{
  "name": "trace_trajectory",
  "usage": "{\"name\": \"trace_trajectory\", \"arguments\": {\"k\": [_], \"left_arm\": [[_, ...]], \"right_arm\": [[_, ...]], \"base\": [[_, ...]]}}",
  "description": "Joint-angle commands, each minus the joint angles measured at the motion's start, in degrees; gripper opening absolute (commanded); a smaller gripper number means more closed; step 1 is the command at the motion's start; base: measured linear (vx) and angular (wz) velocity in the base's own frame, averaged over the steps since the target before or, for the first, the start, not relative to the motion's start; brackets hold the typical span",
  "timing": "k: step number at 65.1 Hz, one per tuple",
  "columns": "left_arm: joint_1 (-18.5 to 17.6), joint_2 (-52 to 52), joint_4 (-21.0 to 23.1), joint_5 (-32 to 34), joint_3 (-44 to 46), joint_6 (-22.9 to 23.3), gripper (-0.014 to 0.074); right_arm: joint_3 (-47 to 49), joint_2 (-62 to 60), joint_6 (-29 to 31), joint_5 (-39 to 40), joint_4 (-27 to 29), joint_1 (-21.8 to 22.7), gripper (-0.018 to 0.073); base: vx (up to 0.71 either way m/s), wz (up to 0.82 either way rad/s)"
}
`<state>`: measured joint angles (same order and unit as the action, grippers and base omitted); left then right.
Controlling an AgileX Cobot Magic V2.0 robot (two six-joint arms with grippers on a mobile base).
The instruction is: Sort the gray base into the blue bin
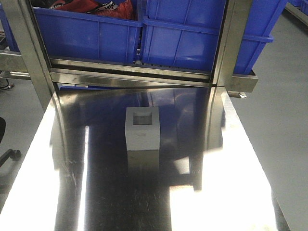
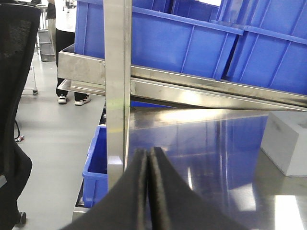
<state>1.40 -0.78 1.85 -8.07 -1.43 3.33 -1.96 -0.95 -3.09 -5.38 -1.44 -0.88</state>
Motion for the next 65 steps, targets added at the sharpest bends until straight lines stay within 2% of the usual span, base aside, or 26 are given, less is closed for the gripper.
{"name": "trace_trajectory", "arguments": {"k": [1,28,47,59,65], "left_arm": [[-0.03,-0.61,0.60,4.08,-0.82,0.18,-0.0006],[-0.03,-0.62,0.60,4.14,-0.82,0.18,-0.0006],[-0.03,-0.62,0.60,6.92,-0.12,0.75,-0.0006],[-0.03,0.55,0.60,6.57,8.80,1.72,-0.0006],[-0.03,4.38,0.60,3.65,14.92,1.72,-0.0006]], "right_arm": [[0.22,-0.50,0.38,4.44,-0.37,0.00,-0.0004],[0.22,-0.50,0.38,4.44,-0.37,0.00,-0.0004],[0.22,-0.50,0.38,4.44,-0.37,0.00,-0.0004],[0.22,-0.50,0.38,4.44,-0.37,0.00,-0.0004],[0.22,-0.50,0.38,4.44,-0.37,0.00,-0.0004]], "base": [[0.00,0.00],[0.00,0.00],[0.00,0.00],[0.00,0.00],[0.00,0.00]]}}
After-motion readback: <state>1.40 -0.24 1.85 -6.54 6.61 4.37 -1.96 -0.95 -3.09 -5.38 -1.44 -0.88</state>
